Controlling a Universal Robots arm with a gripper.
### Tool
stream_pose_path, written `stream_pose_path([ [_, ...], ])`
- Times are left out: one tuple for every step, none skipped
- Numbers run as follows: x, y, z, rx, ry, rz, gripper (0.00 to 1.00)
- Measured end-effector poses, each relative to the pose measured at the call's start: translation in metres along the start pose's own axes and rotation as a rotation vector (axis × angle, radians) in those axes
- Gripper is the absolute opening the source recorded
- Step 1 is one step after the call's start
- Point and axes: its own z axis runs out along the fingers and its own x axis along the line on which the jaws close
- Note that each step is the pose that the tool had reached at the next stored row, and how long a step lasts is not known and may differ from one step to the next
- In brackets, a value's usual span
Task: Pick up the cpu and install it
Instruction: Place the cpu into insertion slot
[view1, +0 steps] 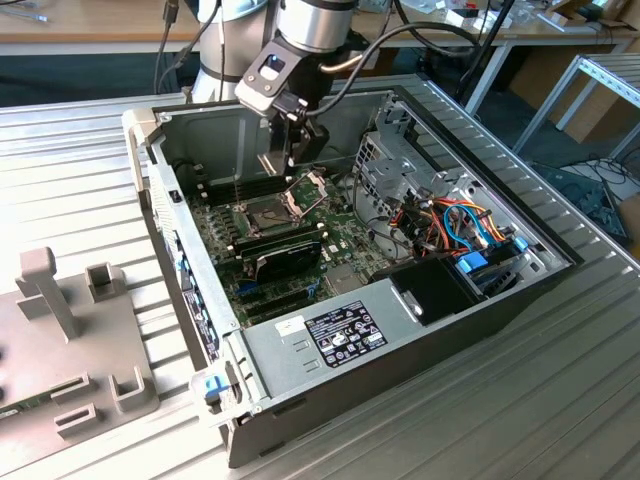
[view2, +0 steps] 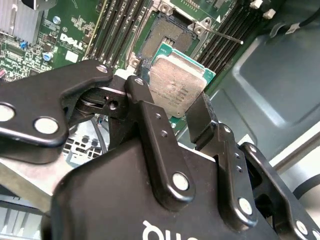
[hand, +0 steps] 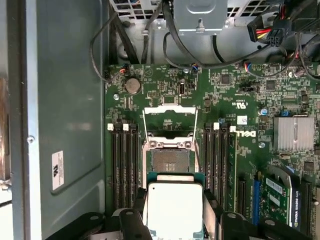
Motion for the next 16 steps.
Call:
stream_pose_path([
  [-0.0001, -0.0008, 0.0019, -0.0012, 0.0, -0.005, 0.54],
  [-0.0001, -0.0015, 0.0035, -0.0024, -0.0001, -0.01, 0.54],
  [-0.0002, -0.0019, 0.0044, -0.0034, -0.0001, -0.014, 0.54],
  [-0.0002, -0.0022, 0.0053, -0.0049, -0.0002, -0.02, 0.54],
  [-0.0002, -0.0023, 0.006, -0.0063, -0.0003, -0.026, 0.54],
  [-0.0003, -0.0022, 0.0071, -0.0081, -0.0006, -0.04, 0.54],
  [-0.0003, -0.0023, 0.0076, -0.0092, -0.0008, -0.048, 0.54],
  [-0.0003, -0.0024, 0.0077, -0.0092, -0.001, -0.05, 0.54],
  [-0.0003, -0.0024, 0.0077, -0.0091, -0.001, -0.05, 0.54],
  [-0.0003, -0.0024, 0.0077, -0.0092, -0.001, -0.05, 0.54],
  [-0.0003, -0.0024, 0.0078, -0.0093, -0.0008, -0.051, 0.54],
  [-0.0003, -0.0024, 0.0078, -0.0093, -0.0008, -0.051, 0.54],
  [-0.0003, -0.0024, 0.0082, -0.0094, -0.0006, -0.051, 0.54],
  [-0.0004, -0.0024, 0.0098, -0.0095, -0.0005, -0.051, 0.54],
  [-0.0004, -0.0024, 0.0111, -0.0093, -0.0008, -0.051, 0.54],
  [-0.0005, -0.0024, 0.0132, -0.0092, -0.0008, -0.051, 0.54],
])
